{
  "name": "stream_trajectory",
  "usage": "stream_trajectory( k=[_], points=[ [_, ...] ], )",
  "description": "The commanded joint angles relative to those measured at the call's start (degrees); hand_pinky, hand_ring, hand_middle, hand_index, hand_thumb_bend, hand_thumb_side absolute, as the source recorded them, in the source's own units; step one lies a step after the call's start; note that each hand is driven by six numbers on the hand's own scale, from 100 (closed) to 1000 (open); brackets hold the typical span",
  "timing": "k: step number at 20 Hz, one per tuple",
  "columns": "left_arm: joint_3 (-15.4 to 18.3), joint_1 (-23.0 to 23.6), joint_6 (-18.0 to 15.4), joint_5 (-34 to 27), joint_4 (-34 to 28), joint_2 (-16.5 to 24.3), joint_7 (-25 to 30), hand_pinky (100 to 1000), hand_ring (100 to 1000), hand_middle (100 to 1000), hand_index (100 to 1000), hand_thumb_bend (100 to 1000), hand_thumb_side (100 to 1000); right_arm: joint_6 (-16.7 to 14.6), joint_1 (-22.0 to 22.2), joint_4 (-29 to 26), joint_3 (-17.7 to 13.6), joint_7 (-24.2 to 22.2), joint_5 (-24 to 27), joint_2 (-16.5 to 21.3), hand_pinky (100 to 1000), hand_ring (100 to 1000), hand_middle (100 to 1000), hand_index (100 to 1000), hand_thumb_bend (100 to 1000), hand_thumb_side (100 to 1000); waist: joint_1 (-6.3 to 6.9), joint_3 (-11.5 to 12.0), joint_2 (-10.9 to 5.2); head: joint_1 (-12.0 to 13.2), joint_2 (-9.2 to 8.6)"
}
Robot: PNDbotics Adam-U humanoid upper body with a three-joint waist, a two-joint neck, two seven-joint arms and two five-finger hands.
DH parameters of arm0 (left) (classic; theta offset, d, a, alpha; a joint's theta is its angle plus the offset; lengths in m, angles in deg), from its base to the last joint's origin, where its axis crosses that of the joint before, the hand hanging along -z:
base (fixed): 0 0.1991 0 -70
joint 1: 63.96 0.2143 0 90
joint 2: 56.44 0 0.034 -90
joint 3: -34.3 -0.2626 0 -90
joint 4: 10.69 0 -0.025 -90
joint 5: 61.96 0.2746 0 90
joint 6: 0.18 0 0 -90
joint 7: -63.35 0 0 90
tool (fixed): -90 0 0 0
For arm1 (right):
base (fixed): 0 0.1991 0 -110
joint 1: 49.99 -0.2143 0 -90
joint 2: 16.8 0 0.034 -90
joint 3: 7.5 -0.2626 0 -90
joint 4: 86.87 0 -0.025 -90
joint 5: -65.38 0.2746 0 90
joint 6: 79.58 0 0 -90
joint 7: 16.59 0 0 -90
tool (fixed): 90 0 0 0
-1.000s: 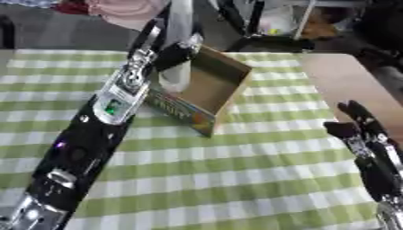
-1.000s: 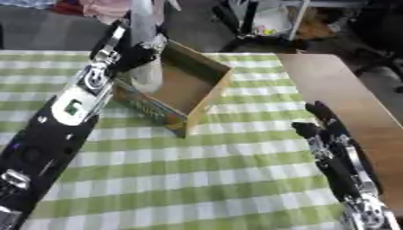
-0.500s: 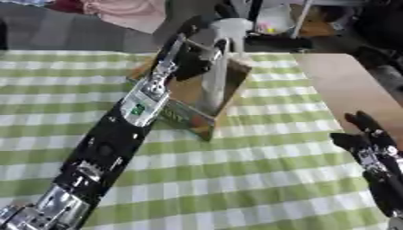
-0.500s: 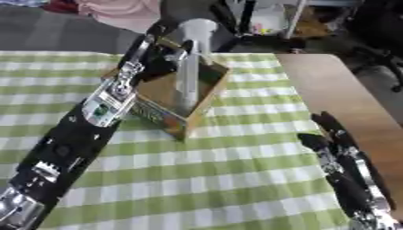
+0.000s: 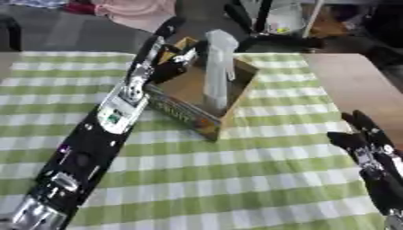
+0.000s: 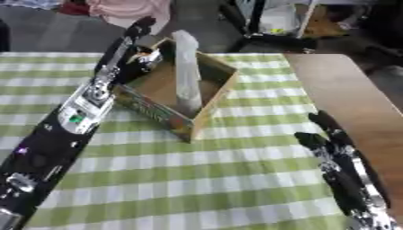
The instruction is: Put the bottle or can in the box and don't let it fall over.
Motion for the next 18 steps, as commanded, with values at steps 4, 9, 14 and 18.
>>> stream_trajectory(
  k=[4,9,14,18],
  points=[
    [5.12,6.76,4.34,-5.66,-10.3,6.43,0.54,762,1000,1000,962,379,736,-0.16,-0.87,-1.3,-2.05,1.67,-0.92,1.91,859,789,959,1000,100,554,0.89,3.99,0.19,-2.75,-0.35],
    [12.05,14.26,8.16,-5.98,-16.12,3.97,-2.94,756,1000,1000,948,359,740,-0.16,-0.74,-1.46,-3.02,2.8,-1.5,2.34,859,789,959,1000,100,556,1.2,6.75,0.73,-4.16,0.33],
    [14.72,21.96,7.88,-3.69,-22.67,-2.01,-2.96,750,1000,1000,945,351,756,-0.07,-0.51,-1.25,-2.46,2.43,-1.51,2.07,858,789,959,1000,100,555,0.81,7.14,0.18,-3.38,1.79],
    [14.49,28.6,7.81,-2.59,-26.84,-3.97,-2.38,749,1000,1000,941,351,761,-0.05,-0.16,-1.03,-1.91,1.85,-1.38,1.97,858,789,959,1000,100,555,0.34,6.54,-0.63,-2.84,3.15]
  ],
)
